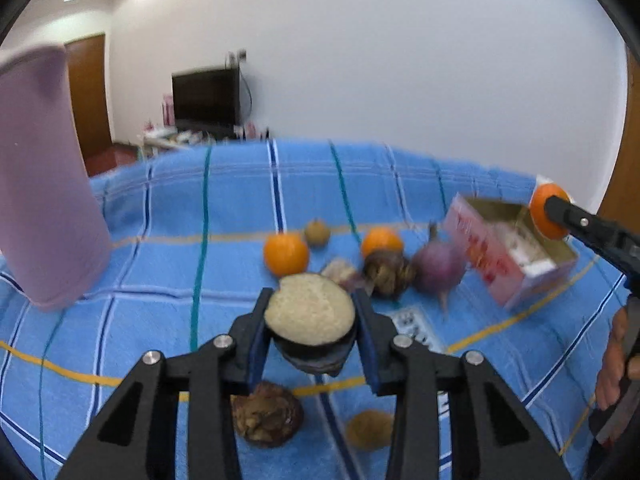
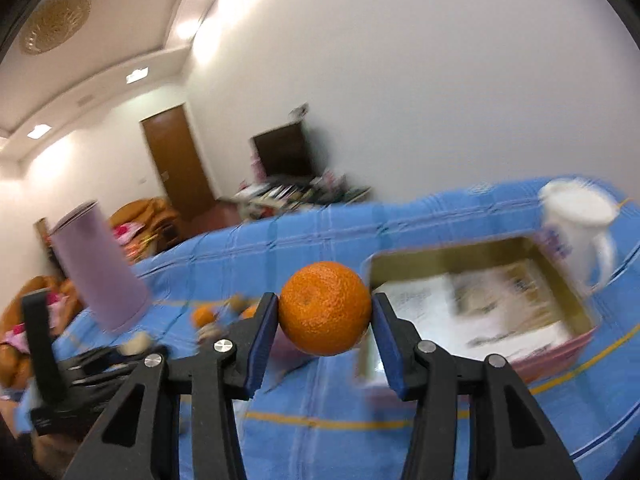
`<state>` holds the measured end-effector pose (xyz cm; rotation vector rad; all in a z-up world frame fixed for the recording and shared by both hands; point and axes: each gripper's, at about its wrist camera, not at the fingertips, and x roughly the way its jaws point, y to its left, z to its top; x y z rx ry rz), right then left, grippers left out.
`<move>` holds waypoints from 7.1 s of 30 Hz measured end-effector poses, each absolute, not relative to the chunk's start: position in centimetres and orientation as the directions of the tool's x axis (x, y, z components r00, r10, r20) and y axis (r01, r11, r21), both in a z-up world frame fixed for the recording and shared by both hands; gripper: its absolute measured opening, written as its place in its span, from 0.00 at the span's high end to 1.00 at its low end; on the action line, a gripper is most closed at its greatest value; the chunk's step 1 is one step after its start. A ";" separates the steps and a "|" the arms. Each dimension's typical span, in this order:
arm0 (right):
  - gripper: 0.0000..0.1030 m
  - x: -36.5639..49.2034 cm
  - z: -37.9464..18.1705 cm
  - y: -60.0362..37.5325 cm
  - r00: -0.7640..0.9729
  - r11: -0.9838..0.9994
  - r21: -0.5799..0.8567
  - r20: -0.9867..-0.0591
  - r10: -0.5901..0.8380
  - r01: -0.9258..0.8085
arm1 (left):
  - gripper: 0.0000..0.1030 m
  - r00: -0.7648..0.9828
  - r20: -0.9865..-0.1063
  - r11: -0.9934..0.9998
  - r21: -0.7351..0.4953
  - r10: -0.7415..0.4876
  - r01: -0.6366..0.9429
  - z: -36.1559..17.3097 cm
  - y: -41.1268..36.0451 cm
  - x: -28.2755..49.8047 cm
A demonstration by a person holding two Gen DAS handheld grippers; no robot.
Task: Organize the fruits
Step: 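Carry the orange into the pink tin with the right tool while the left tool places the yam slice there, then open both tools and withdraw them from the tin toward the remaining fruits, then grasp a small brown round fruit with the right tool while the left tool grasps a dark brown root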
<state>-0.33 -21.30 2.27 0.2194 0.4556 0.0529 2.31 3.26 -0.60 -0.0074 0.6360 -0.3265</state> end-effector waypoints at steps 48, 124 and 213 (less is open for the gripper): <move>0.52 3.1 -2.4 -33.7 0.733 0.972 0.105 -0.675 -0.085 0.210 | 0.61 0.650 -0.650 0.876 -0.051 -0.394 0.480 -1.2 -20.5 6.0; 0.32 -3.4 0.8 -25.7 0.930 0.988 0.093 -0.360 -0.081 0.122 | 0.00 0.859 -0.504 0.987 0.075 -0.086 0.143 0.1 -7.6 -1.9; 0.72 -1.4 1.7 -18.0 0.900 0.992 0.090 -0.421 0.113 -0.083 | 0.59 0.782 -0.613 0.993 -0.023 -0.109 0.120 -0.1 4.6 0.1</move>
